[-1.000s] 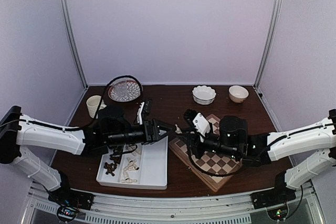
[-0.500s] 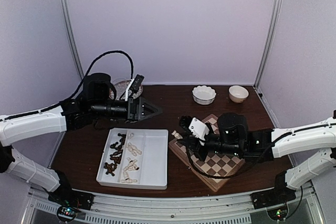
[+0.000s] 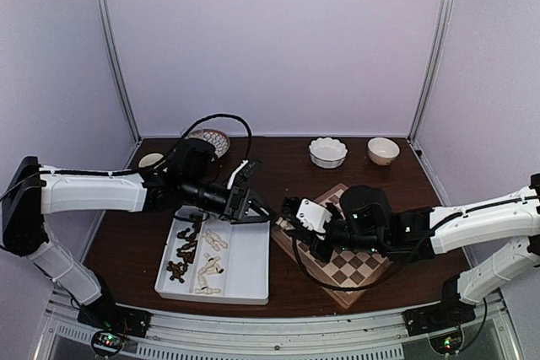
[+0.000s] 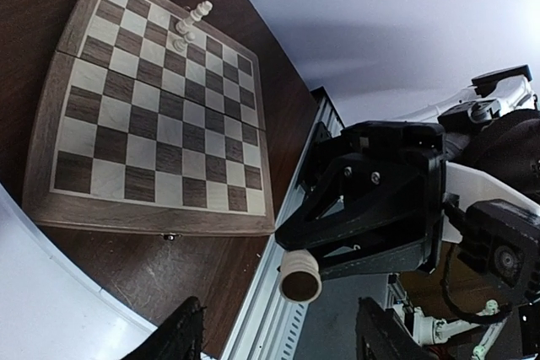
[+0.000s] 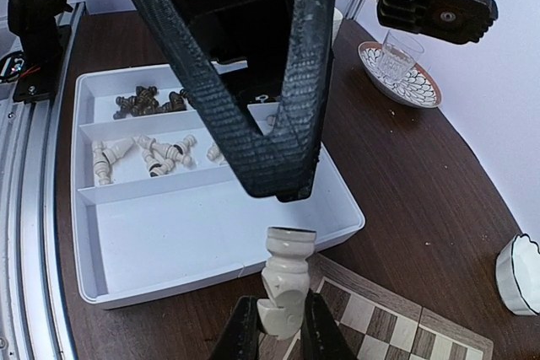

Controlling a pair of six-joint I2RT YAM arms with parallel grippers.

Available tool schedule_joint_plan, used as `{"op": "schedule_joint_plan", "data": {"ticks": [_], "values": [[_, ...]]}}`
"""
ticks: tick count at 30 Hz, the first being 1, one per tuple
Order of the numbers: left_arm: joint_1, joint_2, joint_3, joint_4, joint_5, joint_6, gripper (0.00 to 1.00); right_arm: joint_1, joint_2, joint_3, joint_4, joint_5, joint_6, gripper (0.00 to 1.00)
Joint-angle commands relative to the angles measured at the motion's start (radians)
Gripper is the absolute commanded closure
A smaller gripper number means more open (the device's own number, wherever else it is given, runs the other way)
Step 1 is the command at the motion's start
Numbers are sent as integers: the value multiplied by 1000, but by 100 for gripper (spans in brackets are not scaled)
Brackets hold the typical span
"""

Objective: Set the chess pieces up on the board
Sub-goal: Pass from the right arm to the left

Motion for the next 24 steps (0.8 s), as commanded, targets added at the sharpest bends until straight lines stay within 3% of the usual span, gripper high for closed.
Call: {"op": "schedule_joint_plan", "data": {"ticks": [1, 8, 14, 24], "values": [[-20, 26, -22, 111, 80, -14, 39, -2, 24, 43, -17, 13, -20, 98], [-32, 25, -20, 70, 59, 18, 40, -2, 43, 56, -29, -6, -27, 99], [-32, 31, -17, 61, 58, 16, 50, -1, 70, 67, -34, -16, -29, 99], [-33, 66, 1, 28, 56, 17, 52, 1, 90, 82, -43, -47, -31, 100]]}}
